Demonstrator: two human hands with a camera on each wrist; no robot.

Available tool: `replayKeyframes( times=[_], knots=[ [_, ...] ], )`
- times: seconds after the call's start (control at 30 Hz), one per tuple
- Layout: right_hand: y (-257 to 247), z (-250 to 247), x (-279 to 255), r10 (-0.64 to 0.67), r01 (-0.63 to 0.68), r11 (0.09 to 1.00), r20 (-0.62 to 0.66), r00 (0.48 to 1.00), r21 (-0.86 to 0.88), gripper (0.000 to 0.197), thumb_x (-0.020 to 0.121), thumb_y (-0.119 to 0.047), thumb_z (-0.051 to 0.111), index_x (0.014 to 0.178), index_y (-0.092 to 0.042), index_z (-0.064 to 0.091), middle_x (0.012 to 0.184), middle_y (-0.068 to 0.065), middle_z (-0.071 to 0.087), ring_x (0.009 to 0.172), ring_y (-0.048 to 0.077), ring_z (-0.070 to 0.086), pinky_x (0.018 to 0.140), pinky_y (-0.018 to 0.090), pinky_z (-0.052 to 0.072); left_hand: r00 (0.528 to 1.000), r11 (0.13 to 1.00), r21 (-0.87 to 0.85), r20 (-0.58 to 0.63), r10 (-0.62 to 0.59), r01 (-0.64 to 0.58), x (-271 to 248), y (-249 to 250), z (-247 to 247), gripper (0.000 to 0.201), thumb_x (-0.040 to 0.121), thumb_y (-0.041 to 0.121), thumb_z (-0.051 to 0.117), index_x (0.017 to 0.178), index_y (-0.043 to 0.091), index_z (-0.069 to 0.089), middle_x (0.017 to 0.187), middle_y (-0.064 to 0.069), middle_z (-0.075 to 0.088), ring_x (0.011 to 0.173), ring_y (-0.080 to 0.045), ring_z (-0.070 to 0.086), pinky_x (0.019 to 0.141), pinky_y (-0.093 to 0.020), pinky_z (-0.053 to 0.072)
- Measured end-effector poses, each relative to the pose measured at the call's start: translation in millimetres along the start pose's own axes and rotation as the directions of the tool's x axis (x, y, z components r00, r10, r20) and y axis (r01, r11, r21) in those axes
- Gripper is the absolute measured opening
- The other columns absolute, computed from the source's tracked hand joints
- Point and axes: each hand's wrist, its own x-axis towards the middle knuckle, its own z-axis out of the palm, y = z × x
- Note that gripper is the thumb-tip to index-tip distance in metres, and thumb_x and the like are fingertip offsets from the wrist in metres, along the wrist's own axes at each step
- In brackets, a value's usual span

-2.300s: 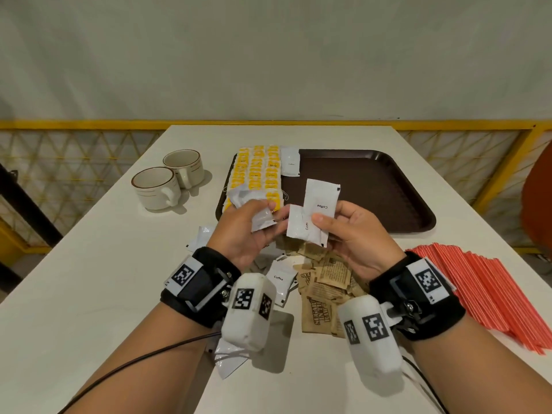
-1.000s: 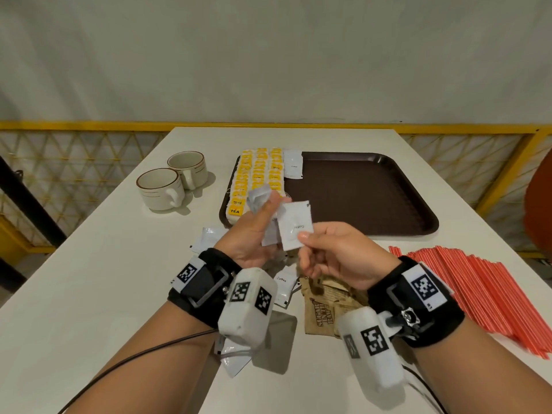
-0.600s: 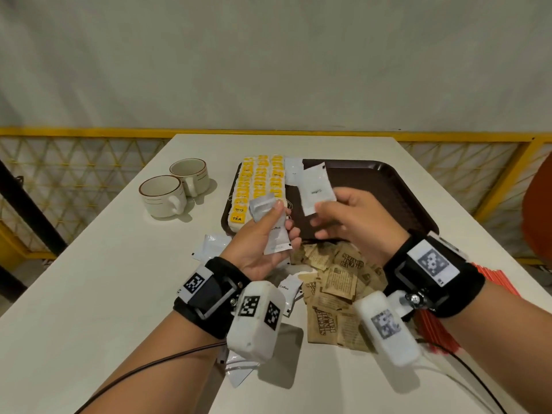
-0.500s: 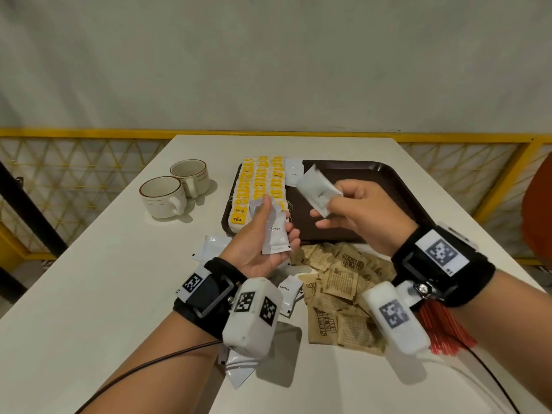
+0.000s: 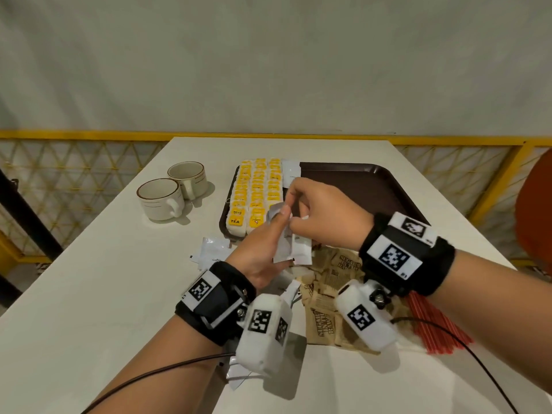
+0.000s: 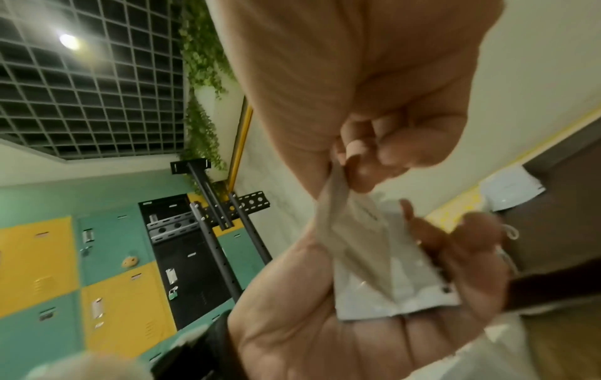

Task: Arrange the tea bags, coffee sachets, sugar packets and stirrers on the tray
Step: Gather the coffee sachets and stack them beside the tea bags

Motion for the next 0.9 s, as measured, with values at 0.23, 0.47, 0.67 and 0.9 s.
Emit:
replayKeyframes(
  times=[0.23, 0.47, 0.67, 0.9],
  knots=[
    [-15.9, 12.8, 9.6, 0.025, -0.026, 0.994, 0.012, 1.000, 0.107, 0.021, 0.083, -0.011, 0.059, 0.099, -0.013, 0.047, 0.068, 0.006, 0.062, 0.060, 0.023, 0.061, 0.056, 0.037, 0.050, 0.999, 0.987, -0.161, 0.029, 0.034, -0.029, -1.5, 4.0, -1.8, 0.060, 0.085, 0.062, 0.037, 0.116, 0.014, 0.056, 0.091, -0.006, 0.072, 0.089, -0.017, 0.070, 0.089, -0.038, 0.054],
    [-11.8, -8.3, 5.6, 0.131, -0.254, 0.839, 0.273, 0.953, 0.482, 0.032, 0.087, -0.004, 0.058, 0.114, -0.012, 0.042, 0.093, 0.023, 0.070, 0.081, 0.039, 0.068, 0.073, 0.054, 0.058, 0.997, 0.963, -0.268, 0.071, 0.025, -0.006, -2.6, 7.5, -6.1, 0.064, 0.079, 0.065, 0.043, 0.100, 0.008, 0.065, 0.072, -0.007, 0.063, 0.070, -0.015, 0.065, 0.082, -0.030, 0.054],
    [7.1, -15.0, 6.6, -0.081, 0.079, 0.997, 0.220, 0.972, 0.016, 0.081, 0.076, -0.028, 0.078, 0.143, -0.017, 0.035, 0.145, 0.001, 0.044, 0.132, 0.014, 0.042, 0.112, 0.030, 0.034, 0.992, 0.867, -0.482, 0.075, -0.100, 0.124, 0.5, 10.6, -10.0, 0.069, 0.079, 0.071, 0.043, 0.094, 0.006, 0.062, 0.075, -0.007, 0.058, 0.060, -0.018, 0.063, 0.059, -0.032, 0.059],
    [14.8, 12.2, 17.0, -0.231, 0.328, 0.886, 0.299, 0.926, -0.329, 0.102, 0.067, -0.046, 0.076, 0.149, -0.015, 0.022, 0.142, 0.006, 0.042, 0.134, 0.024, 0.035, 0.109, 0.046, 0.030, 0.980, 0.921, -0.350, 0.159, -0.121, 0.171, -5.5, 9.3, -4.1, 0.070, 0.076, 0.074, 0.037, 0.097, 0.018, 0.073, 0.101, -0.013, 0.071, 0.094, -0.027, 0.068, 0.089, -0.049, 0.049]
  ],
)
